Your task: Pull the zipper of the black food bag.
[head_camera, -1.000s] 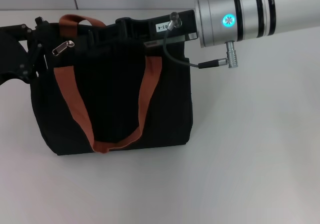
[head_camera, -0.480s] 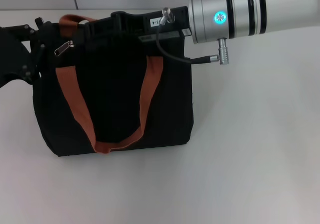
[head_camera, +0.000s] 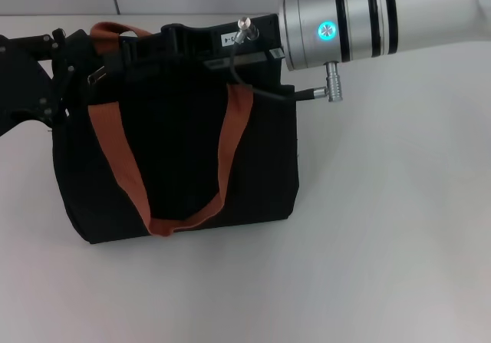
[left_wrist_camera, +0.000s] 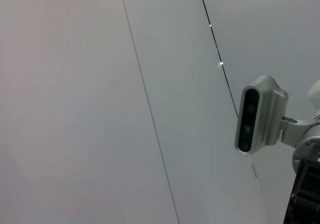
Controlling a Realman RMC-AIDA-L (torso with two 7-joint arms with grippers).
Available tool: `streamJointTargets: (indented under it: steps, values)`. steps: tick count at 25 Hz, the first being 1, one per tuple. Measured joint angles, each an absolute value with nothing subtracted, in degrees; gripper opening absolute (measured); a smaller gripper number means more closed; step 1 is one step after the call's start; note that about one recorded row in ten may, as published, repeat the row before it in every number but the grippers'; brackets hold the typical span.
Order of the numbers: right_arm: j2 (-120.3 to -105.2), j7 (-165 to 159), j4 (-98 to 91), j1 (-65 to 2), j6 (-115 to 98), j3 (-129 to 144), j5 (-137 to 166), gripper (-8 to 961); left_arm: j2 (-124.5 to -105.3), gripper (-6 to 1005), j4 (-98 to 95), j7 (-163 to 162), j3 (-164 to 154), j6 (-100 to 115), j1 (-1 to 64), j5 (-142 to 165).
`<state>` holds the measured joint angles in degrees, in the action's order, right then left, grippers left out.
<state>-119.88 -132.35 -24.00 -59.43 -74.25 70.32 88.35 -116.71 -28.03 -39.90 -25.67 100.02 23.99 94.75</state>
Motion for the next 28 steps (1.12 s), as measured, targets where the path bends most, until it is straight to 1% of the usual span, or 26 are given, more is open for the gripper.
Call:
streamJointTargets:
  steps: [18,28]
  values:
    - [-119.88,-132.56,-22.27,-59.03,-72.9,75.11,81.7,447,-116.88,-1,-28.16,-39.9,-25.67,100.48,23.98,94.66]
    - [-119.89,-132.5,-21.36,-57.13,-73.27,75.16,78.49,444,-117.06,-1,-27.8,-38.54,-25.58,100.54,23.56,93.55]
